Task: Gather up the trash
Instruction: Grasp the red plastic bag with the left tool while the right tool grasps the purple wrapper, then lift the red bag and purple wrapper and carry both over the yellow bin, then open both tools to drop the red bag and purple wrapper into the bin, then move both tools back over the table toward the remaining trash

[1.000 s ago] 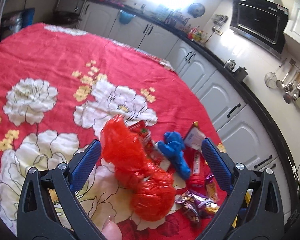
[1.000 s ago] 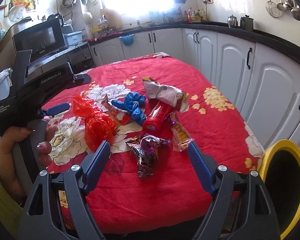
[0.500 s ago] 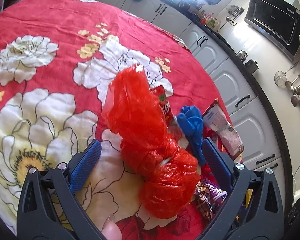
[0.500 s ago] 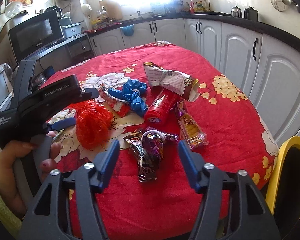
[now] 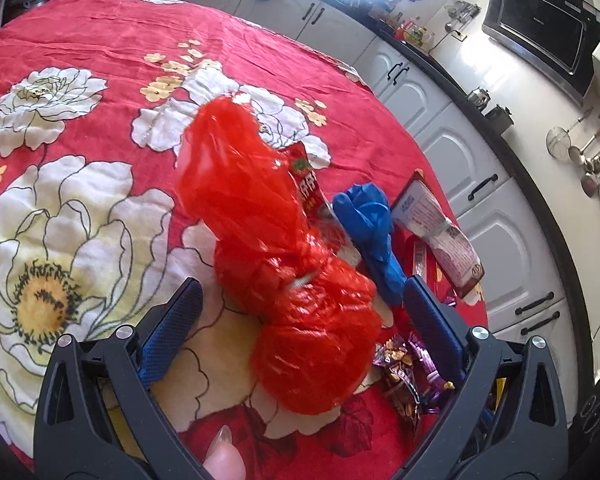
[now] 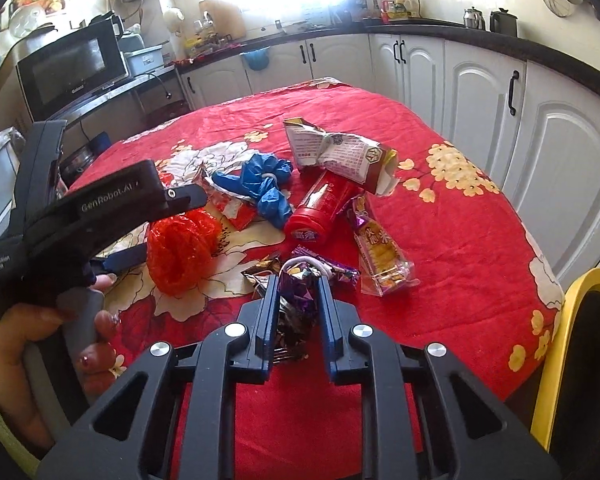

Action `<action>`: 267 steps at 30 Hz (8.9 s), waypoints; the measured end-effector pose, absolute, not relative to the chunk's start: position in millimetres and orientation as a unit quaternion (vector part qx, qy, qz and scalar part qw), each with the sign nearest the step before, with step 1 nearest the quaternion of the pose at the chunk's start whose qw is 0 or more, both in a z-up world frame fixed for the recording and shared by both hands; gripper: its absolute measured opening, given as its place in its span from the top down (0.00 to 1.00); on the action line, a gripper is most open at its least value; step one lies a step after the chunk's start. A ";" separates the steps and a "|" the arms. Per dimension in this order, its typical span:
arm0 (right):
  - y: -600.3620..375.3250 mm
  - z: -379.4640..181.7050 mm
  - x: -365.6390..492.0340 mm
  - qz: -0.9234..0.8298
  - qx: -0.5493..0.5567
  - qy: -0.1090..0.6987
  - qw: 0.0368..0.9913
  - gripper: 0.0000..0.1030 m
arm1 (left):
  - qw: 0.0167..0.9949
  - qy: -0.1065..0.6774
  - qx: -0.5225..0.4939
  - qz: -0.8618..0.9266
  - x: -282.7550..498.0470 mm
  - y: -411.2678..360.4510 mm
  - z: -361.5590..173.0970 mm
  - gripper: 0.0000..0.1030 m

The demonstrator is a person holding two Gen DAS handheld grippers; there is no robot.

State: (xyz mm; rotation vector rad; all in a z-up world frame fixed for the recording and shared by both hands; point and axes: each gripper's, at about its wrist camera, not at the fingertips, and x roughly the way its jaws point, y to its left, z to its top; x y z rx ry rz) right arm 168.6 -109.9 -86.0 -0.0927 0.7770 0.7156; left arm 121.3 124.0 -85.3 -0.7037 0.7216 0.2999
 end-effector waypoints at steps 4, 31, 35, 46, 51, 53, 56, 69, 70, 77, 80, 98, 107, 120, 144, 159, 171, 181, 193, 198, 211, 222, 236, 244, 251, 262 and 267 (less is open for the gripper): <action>-115.2 -82.6 167.6 0.342 -0.036 0.368 0.864 0.82 | 0.866 0.353 -0.325 0.143 123.4 119.5 -86.7 0.23; -158.2 -52.1 149.5 0.341 0.012 0.339 0.877 0.82 | 0.906 0.315 -0.274 0.077 109.5 73.2 -44.2 0.72; -170.3 -46.3 147.6 0.336 0.020 0.331 0.881 0.82 | 0.913 0.307 -0.261 0.060 109.0 61.9 -34.7 0.72; -214.0 -30.2 147.2 0.306 0.042 0.312 0.899 0.82 | 0.924 0.304 -0.229 0.012 107.0 28.0 -26.1 0.72; -236.2 -28.4 147.4 0.287 0.051 0.307 0.906 0.82 | 0.928 0.307 -0.209 -0.007 107.1 7.7 -24.3 0.72; -245.8 -27.9 147.7 0.279 0.055 0.305 0.909 0.82 | 0.930 0.308 -0.201 -0.016 106.7 0.1 -24.0 0.72; -257.1 -28.5 148.8 0.269 0.061 0.304 0.912 0.82 | 0.932 0.308 -0.189 -0.027 105.8 -9.9 -23.1 0.72; -308.1 -32.9 152.4 0.224 0.086 0.297 0.924 0.82 | 0.935 0.314 -0.148 -0.072 105.0 -47.4 -25.3 0.72; -312.7 -33.8 153.3 0.219 0.089 0.297 0.925 0.82 | 0.935 0.314 -0.145 -0.075 105.0 -49.2 -25.7 0.72; -336.1 -36.5 156.8 0.198 0.100 0.297 0.929 0.82 | 0.935 0.317 -0.128 -0.094 103.9 -68.0 -27.0 0.72; -344.4 -37.9 155.4 0.190 0.103 0.296 0.931 0.82 | 0.935 0.319 -0.121 -0.101 104.0 -74.4 -27.4 0.72; -389.7 -50.8 154.2 0.144 0.123 0.298 0.936 0.82 | 0.931 0.324 -0.076 -0.150 105.7 -126.3 -29.3 0.72; -411.2 -58.4 154.9 0.125 0.138 0.301 0.935 0.82 | 0.927 0.330 -0.056 -0.171 111.9 -153.2 -33.7 0.72; -433.8 -75.4 155.0 0.107 0.155 0.317 0.930 0.82 | 0.915 0.351 -0.033 -0.196 129.5 -185.1 -47.3 0.71; -456.8 -113.9 157.9 0.093 0.188 0.365 0.907 0.82 | 0.887 0.404 0.012 -0.223 175.5 -235.3 -75.6 0.70; -463.2 -112.9 156.2 0.073 0.203 0.361 0.907 0.56 | 0.881 0.418 -0.001 -0.222 174.7 -228.4 -82.9 0.40; -464.1 -105.7 154.5 0.066 0.201 0.350 0.912 0.41 | 0.892 0.403 -0.014 -0.204 167.1 -214.3 -70.0 0.11; -462.7 -93.3 149.8 0.059 0.199 0.334 0.919 0.28 | 0.900 0.393 -0.035 -0.184 160.5 -192.7 -59.6 0.11; -444.0 -75.0 145.9 0.072 0.175 0.320 0.928 0.25 | 0.914 0.370 -0.046 -0.163 151.5 -171.1 -44.4 0.11; -437.6 -70.1 145.8 0.076 0.166 0.318 0.930 0.24 | 0.918 0.362 -0.053 -0.154 148.7 -160.4 -39.5 0.11; -402.5 -49.2 142.7 0.105 0.136 0.305 0.937 0.24 | 0.932 0.333 -0.074 -0.121 140.0 -122.4 -22.4 0.11; -367.9 -33.2 142.1 0.136 0.109 0.299 0.938 0.24 | 0.941 0.310 -0.097 -0.091 135.1 -86.5 -9.1 0.11; -322.5 -14.4 140.5 0.182 0.087 0.290 0.936 0.24 | 0.947 0.290 -0.125 -0.055 129.4 -45.6 1.2 0.11; -301.2 -6.6 143.2 0.202 0.077 0.286 0.934 0.24 | 0.949 0.281 -0.137 -0.035 128.4 -21.9 5.6 0.11; -279.1 -6.8 145.2 0.221 0.068 0.291 0.928 0.24 | 0.950 0.274 -0.151 -0.011 129.9 3.2 6.7 0.11; -246.3 -10.8 151.8 0.245 0.052 0.299 0.921 0.24 | 0.948 0.268 -0.171 0.031 133.4 46.0 1.9 0.11; -230.4 -15.2 157.5 0.256 0.046 0.306 0.916 0.24 | 0.947 0.266 -0.171 0.049 134.9 59.6 -2.6 0.11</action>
